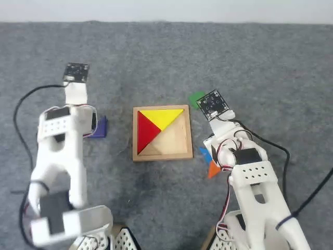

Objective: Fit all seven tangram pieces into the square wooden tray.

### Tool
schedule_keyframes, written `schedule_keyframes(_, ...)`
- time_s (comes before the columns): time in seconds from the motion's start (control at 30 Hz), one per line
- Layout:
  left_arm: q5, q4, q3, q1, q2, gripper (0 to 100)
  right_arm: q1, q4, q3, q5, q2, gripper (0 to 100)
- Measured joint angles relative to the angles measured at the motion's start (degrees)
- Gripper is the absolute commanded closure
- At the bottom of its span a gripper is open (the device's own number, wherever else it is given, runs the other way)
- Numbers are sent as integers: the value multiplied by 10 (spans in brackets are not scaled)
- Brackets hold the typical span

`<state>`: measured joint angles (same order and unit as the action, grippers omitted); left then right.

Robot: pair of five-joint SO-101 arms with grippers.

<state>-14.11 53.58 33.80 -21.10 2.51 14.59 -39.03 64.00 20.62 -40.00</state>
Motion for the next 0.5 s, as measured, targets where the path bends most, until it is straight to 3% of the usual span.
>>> schedule_keyframes(0.23, -18, 112, -161, 0, -143, 791, 1, 0, 0, 0, 0, 978)
schedule_keyframes(0.5, -192, 136, -189, 0, -193, 735, 1, 0, 0, 2, 0, 978)
